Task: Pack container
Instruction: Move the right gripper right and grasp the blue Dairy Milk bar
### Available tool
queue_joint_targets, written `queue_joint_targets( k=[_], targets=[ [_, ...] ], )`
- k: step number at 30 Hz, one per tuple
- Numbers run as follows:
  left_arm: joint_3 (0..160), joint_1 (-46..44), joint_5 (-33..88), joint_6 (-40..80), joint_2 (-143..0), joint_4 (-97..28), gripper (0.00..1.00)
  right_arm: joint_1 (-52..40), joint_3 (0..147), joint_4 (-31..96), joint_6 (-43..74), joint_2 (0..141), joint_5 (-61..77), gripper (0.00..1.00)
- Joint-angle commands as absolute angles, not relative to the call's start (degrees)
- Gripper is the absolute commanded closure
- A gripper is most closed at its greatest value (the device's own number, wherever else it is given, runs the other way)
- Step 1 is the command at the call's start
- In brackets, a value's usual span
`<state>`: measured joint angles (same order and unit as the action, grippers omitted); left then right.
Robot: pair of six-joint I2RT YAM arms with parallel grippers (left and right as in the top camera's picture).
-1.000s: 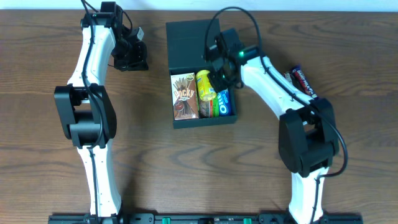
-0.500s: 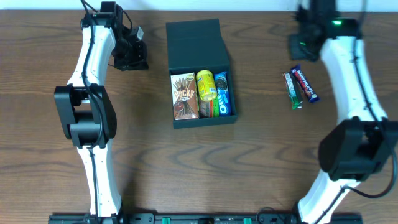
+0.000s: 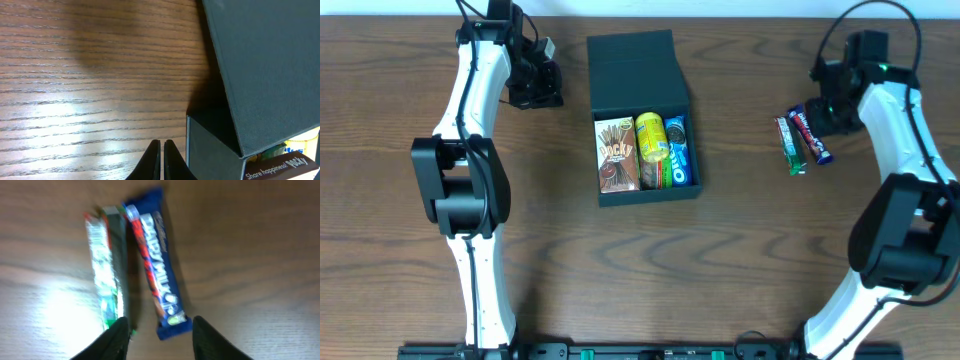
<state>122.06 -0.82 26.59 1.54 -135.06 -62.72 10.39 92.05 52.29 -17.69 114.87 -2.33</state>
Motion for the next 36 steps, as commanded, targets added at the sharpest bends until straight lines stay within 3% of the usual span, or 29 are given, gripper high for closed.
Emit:
queue_joint_targets(
  k=[1, 10, 28, 36],
  targets=[
    [122.3, -0.8, 26.57, 1.93, -135.24, -62.74, 0.94, 12.64, 89.49, 52.49, -20.93, 115.5, -1.3, 0.55],
    [122.3, -0.8, 26.57, 1.96, -135.24, -62.72, 0.94, 13.02, 85.23, 51.51, -26.2, 115.5, 1.56, 0.36],
    [122.3, -0.8, 26.57, 2.83, -135.24, -62.7, 0.94, 13.85, 80.9, 41.32, -27.49, 116.99, 0.03, 0.41],
    [122.3, -0.8, 26.57, 3.07, -135.24, -62.74, 0.94, 14.02, 80.86, 39.53, -27.42, 119.22, -0.21, 0.37]
  ],
)
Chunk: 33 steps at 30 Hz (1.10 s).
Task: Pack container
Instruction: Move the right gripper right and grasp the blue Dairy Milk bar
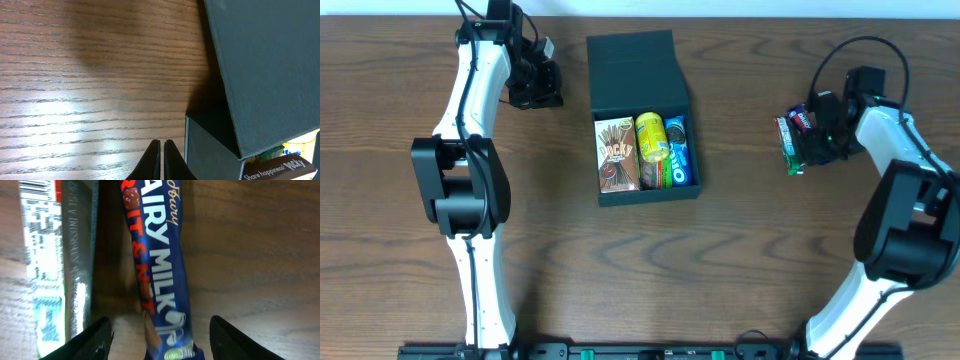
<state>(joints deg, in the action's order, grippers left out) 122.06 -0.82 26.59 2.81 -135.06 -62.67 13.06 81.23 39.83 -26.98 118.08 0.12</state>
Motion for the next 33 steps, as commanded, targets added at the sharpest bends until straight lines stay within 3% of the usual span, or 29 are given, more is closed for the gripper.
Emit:
queue_joint_targets(
  k=[1, 9, 17, 27, 33],
  targets=[
    [122.3, -0.8, 26.57, 3.09, -135.24, -62.74, 0.94, 14.02, 80.86, 39.46, -27.24, 119.39, -0.19, 0.37],
    [122.3, -0.8, 26.57, 3.46, -135.24, -62.74, 0.94, 14.41, 80.86, 39.42, -26.7, 121.64, -0.19, 0.43],
    [122.3, -0.8, 26.57, 3.9, -135.24, -62.72, 0.94, 14.26, 80.86, 39.7, -23.57, 121.86, 0.71, 0.71],
    [122.3, -0.8, 26.57, 3.9, -135.24, -62.74, 0.94, 13.02, 80.99, 40.47, -18.04, 121.73, 1.98, 0.82],
    [122.3, -0.8, 26.52, 3.86, -135.24, -62.74, 0.94, 11.0, 83.88, 42.98, -13.13, 120.79, 2.0, 0.97]
  ],
)
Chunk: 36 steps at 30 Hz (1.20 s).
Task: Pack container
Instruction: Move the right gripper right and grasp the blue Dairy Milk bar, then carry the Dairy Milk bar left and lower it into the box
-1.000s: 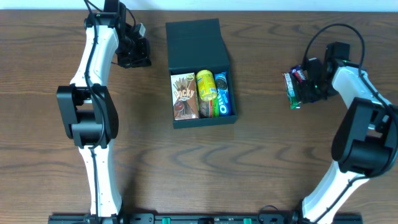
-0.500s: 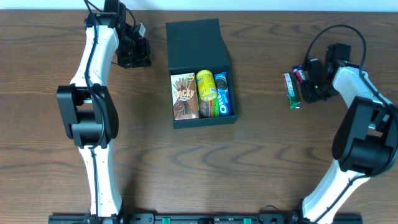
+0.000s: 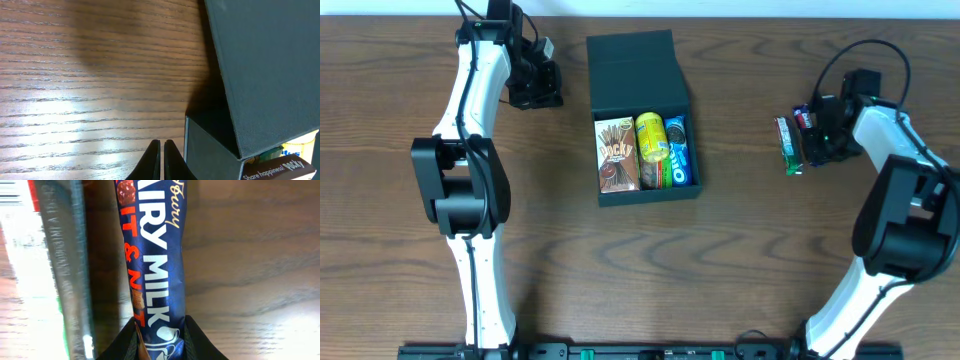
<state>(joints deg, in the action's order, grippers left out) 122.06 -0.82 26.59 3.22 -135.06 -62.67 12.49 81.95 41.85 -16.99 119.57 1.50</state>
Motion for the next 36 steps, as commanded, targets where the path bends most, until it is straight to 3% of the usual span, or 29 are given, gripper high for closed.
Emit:
queue_joint_targets(
  k=[1, 9, 18, 28, 36],
  targets=[
    [122.3, -0.78, 26.55, 3.86, -135.24, -62.74, 0.94, 10.72, 84.6, 43.55, -12.38, 120.49, 2.0, 0.98],
    [122.3, -0.78, 26.39, 3.86, -135.24, -62.76, 0.94, 6.13, 97.36, 54.06, -8.6, 117.05, 15.79, 0.99],
    [122.3, -0.78, 26.39, 3.88, -135.24, -62.76, 0.94, -8.51, 106.08, 58.98, 11.68, 113.91, 16.73, 0.99],
    [122.3, -0.78, 26.39, 3.86, -135.24, -62.7, 0.94, -23.2, 105.67, 65.01, 26.76, 114.89, 2.0, 0.99],
    [122.3, -0.78, 26.37, 3.84, -135.24, -62.72, 0.94, -26.7, 105.19, 66.85, 29.8, 116.31, 0.21, 0.99]
  ],
)
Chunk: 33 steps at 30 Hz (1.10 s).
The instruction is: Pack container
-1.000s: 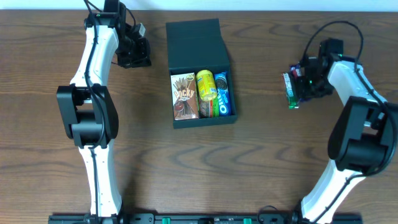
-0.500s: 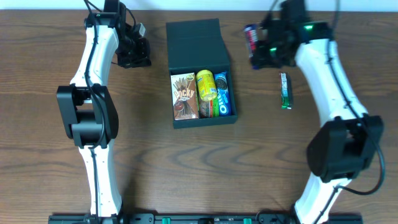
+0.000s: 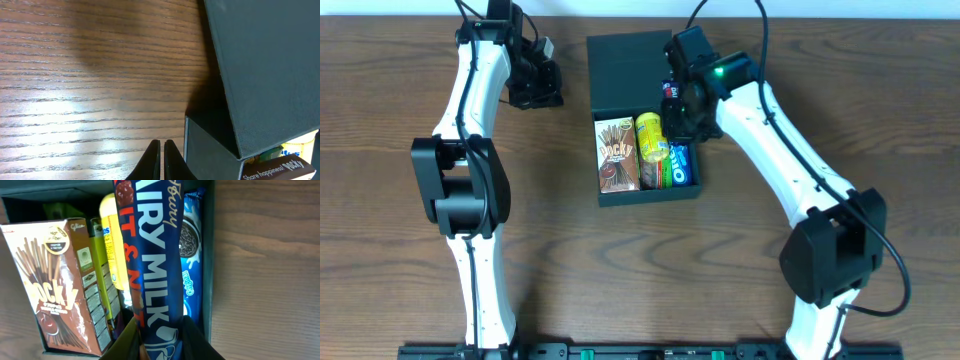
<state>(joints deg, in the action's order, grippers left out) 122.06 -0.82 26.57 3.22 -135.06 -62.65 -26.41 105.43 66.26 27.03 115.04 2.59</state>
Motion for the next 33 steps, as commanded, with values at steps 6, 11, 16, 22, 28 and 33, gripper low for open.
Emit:
queue_joint_targets(
  k=[6, 11, 16, 22, 28, 33],
  targets=[
    [122.3, -0.75, 26.37, 3.84, -135.24, -62.57, 0.94, -26.89, 105.19, 69.41, 31.24, 116.4, 0.27, 0.99],
    [122.3, -0.75, 26.39, 3.86, -135.24, -62.15, 0.94, -27.77, 105.19, 72.58, 31.24, 116.62, 0.43, 0.99],
    [122.3, -0.75, 26.39, 3.86, -135.24, -62.04, 0.94, -27.83, 105.19, 72.88, 31.2, 117.25, 0.67, 0.99],
    [122.3, -0.78, 26.39, 3.86, -135.24, -62.06, 0.94, -27.66, 105.19, 72.38, 29.56, 117.25, 0.49, 0.03],
    [122.3, -0.78, 26.41, 3.88, -135.24, -62.11, 0.94, -25.3, 106.04, 72.05, 28.64, 117.21, -9.39, 0.01],
    [122.3, -0.78, 26.39, 3.88, -135.24, -62.13, 0.94, -18.55, 106.04, 71.7, 25.82, 117.14, -15.77, 0.01]
  ],
)
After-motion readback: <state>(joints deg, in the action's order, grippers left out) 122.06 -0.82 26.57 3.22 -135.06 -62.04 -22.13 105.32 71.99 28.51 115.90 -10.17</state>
